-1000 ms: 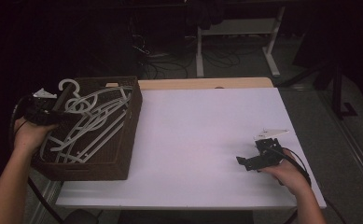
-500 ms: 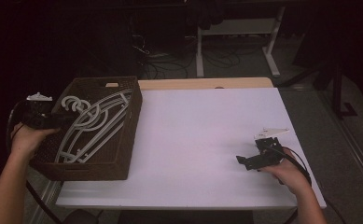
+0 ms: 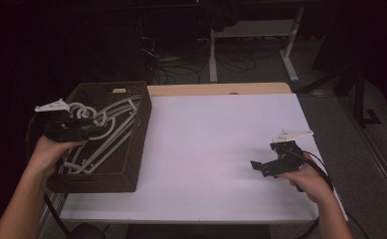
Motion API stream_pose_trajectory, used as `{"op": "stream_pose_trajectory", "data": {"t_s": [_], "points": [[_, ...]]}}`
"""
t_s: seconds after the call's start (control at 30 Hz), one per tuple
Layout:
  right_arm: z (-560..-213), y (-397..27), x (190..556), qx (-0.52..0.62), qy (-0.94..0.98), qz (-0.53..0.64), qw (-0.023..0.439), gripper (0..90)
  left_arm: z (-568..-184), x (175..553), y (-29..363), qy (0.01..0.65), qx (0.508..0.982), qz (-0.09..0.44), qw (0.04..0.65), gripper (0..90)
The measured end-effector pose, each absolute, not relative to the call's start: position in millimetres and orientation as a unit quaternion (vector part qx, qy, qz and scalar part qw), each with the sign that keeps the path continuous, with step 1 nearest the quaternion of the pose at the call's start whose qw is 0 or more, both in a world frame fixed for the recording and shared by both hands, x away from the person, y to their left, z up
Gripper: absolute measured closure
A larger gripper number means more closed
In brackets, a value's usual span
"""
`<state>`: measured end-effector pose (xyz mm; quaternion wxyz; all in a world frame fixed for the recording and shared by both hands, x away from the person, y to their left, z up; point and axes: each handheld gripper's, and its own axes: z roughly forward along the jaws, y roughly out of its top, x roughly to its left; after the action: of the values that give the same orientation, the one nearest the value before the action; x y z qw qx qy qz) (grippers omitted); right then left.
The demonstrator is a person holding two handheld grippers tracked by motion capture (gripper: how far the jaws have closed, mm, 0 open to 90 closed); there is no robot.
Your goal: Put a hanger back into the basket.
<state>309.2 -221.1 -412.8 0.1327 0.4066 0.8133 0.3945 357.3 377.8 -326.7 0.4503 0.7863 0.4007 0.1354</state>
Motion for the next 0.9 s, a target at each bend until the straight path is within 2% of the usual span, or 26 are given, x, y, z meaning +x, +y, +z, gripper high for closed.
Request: {"op": "stream_pose_trajectory", "data": {"t_s": [0.07, 0.1, 0.3, 0.37, 0.53, 0.9], "points": [[-410.5, -220.6, 309.0, 0.405, 0.812, 0.398, 0.133, 0.0, -327.0, 354.8, 369.9, 0.390, 0.790, 0.131, 0.454, 22.6], [-403.7, -219.3, 308.1, 0.402, 0.808, 0.409, 0.135, 0.0, -327.7, 349.4, 353.2, 0.369, 0.795, 0.121, 0.465, 20.0], [-389.5, -215.5, 306.8, 0.393, 0.807, 0.419, 0.138, 0.0, -331.3, 338.9, 317.6, 0.327, 0.804, 0.099, 0.487, 13.9], [-384.6, -213.8, 306.4, 0.388, 0.806, 0.425, 0.140, 0.0, -334.1, 336.8, 307.3, 0.318, 0.808, 0.093, 0.488, 12.6], [-375.1, -210.3, 304.4, 0.376, 0.804, 0.438, 0.142, 0.0, -341.4, 335.0, 291.8, 0.310, 0.814, 0.084, 0.483, 2.2], [-373.5, -209.3, 301.5, 0.368, 0.806, 0.440, 0.144, 0.0, -342.9, 332.9, 289.1, 0.302, 0.814, 0.088, 0.488, 0.0]]}}
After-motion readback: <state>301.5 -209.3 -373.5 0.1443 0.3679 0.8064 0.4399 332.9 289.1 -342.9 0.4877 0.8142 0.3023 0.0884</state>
